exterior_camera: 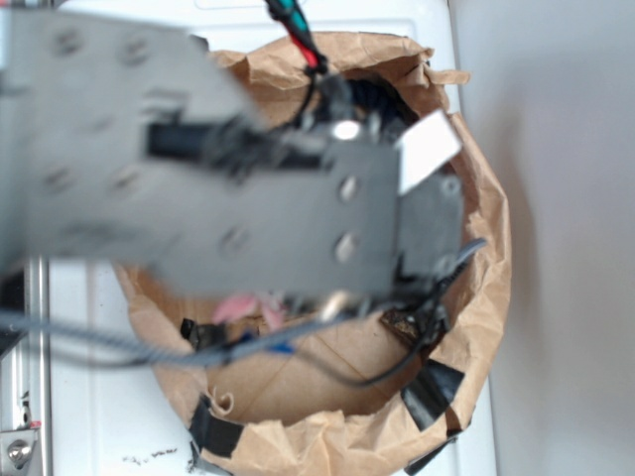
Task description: Grab the pink bunny.
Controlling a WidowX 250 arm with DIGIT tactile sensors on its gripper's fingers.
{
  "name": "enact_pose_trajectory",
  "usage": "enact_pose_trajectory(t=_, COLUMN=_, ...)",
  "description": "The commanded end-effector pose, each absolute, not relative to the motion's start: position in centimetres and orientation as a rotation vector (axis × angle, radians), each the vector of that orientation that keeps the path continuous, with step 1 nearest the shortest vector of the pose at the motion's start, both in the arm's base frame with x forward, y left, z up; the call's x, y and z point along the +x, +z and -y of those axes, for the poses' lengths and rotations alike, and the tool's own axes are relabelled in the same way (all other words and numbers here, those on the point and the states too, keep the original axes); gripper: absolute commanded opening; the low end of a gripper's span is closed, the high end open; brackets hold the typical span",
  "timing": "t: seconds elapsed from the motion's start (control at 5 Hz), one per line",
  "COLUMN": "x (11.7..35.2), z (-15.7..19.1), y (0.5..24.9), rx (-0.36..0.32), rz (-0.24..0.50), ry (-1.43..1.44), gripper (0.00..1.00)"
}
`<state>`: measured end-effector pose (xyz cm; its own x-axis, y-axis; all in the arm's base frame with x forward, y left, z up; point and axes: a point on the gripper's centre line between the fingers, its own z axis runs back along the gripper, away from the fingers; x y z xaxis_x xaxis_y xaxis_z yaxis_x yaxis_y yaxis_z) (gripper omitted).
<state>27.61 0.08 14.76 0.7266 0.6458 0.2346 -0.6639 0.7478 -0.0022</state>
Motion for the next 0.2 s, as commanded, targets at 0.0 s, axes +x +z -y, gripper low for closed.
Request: enact_pose_trajectory(t=0.0, x=26.56, z=3.07, y=17.79, rx=0.107, rz=0.308, ry=0.552, gripper=0.00)
